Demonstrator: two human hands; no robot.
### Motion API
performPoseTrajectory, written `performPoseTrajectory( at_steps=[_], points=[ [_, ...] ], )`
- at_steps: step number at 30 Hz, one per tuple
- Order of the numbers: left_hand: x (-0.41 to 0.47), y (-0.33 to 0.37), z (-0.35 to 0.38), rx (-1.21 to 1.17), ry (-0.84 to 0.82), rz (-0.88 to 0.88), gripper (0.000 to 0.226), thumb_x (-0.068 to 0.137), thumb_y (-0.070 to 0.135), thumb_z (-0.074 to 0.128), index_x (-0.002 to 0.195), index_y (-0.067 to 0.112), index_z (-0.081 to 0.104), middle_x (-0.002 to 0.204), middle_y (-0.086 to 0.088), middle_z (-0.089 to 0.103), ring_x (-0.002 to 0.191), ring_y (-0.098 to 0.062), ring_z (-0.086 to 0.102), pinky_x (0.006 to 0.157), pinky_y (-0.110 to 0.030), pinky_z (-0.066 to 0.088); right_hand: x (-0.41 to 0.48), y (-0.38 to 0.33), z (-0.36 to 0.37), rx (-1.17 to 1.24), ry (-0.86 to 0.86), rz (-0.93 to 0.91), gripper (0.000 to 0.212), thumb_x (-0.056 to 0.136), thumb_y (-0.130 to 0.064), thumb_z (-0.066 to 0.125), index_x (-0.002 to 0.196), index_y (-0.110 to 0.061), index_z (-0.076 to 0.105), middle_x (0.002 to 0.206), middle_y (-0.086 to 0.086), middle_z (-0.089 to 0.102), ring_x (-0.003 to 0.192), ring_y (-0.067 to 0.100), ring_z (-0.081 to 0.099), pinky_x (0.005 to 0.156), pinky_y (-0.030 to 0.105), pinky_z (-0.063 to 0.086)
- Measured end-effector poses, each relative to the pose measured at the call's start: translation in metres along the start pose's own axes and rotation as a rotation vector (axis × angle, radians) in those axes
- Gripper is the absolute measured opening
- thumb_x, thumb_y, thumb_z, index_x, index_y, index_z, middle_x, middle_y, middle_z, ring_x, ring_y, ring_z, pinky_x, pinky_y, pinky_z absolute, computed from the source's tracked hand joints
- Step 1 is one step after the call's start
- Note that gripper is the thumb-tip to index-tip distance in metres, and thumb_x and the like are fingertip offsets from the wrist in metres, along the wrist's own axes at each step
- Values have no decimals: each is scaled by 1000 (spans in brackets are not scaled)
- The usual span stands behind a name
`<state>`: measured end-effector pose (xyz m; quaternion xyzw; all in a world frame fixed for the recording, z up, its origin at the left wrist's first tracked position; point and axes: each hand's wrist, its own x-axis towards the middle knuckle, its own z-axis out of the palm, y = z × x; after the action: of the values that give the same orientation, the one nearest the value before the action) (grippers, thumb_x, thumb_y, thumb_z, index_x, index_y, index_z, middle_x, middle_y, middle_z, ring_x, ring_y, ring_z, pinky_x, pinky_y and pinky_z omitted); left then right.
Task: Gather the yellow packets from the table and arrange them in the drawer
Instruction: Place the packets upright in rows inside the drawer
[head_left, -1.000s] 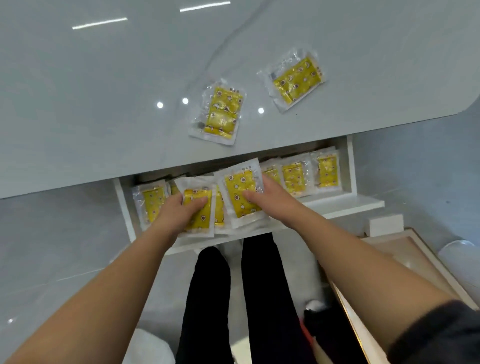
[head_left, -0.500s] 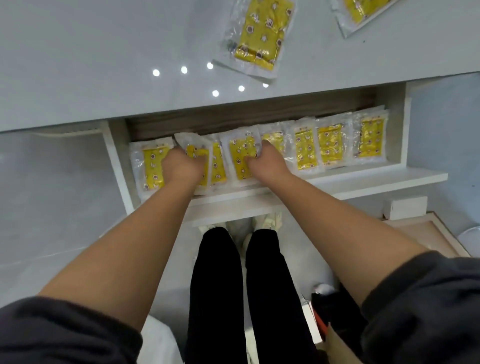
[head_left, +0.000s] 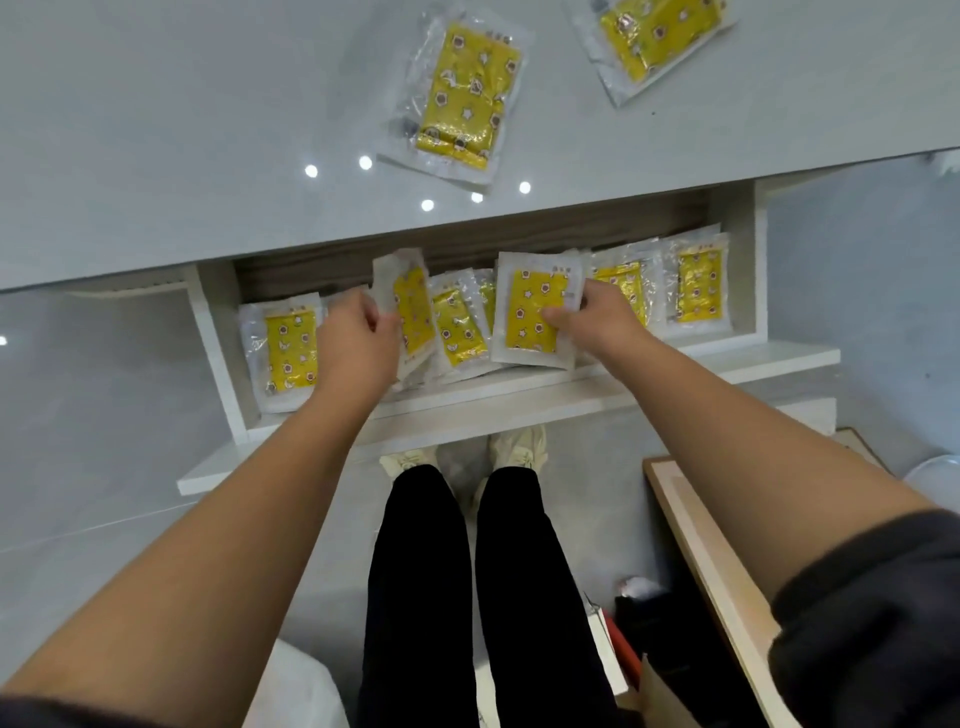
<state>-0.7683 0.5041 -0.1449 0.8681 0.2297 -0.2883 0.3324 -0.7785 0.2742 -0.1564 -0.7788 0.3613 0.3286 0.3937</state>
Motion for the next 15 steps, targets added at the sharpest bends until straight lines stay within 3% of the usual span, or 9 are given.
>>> performPoseTrajectory(
  at_steps=[4, 7, 9, 11, 13, 15],
  points=[
    [-2, 9, 23, -220, -108, 20, 29, 89, 11, 56, 68, 20, 37, 64, 0, 42, 57, -15, 40, 53, -28, 36, 18, 11, -8, -256, 34, -47, 33, 85, -22, 70, 112, -9, 57, 103, 7, 63, 94, 24, 60, 76, 33, 48],
    [-3, 17, 46, -374, -202, -55, 31, 87, 7, 61, 69, 20, 40, 62, 2, 39, 53, -12, 37, 54, -26, 37, 24, 18, -14, -487, 154, -116, 52, 83, -25, 71, 127, -15, 45, 116, 12, 60, 105, 32, 59, 84, 42, 51],
    [-5, 25, 62, -426, -283, -79, 32, 86, 7, 64, 69, 20, 41, 61, 2, 38, 54, -14, 38, 59, -29, 39, 22, 21, -20, -582, 295, -266, 52, 85, -25, 67, 131, -15, 43, 124, 12, 54, 114, 31, 53, 92, 45, 47],
    [-5, 33, 75, -479, -343, -102, 32, 85, 7, 65, 70, 20, 41, 63, -2, 40, 63, -18, 44, 64, -38, 42, 20, 17, -24, -391, 247, -389, 44, 91, -26, 57, 132, -14, 45, 123, 6, 54, 112, 23, 53, 94, 39, 46],
    [-3, 41, 85, -587, -397, -145, 31, 86, 5, 65, 71, 19, 42, 70, -7, 47, 75, -25, 52, 75, -49, 51, 16, 10, -24, -92, 28, -346, 43, 95, -27, 55, 136, -15, 45, 113, -4, 55, 99, 9, 55, 84, 23, 46],
    [-2, 47, 90, -599, -403, -136, 26, 87, 5, 64, 74, 16, 45, 75, -7, 55, 79, -25, 59, 76, -41, 55, 20, 10, -22, 33, -72, -267, 46, 92, -22, 62, 134, -14, 47, 105, -7, 55, 92, 6, 57, 79, 20, 50]
  ],
)
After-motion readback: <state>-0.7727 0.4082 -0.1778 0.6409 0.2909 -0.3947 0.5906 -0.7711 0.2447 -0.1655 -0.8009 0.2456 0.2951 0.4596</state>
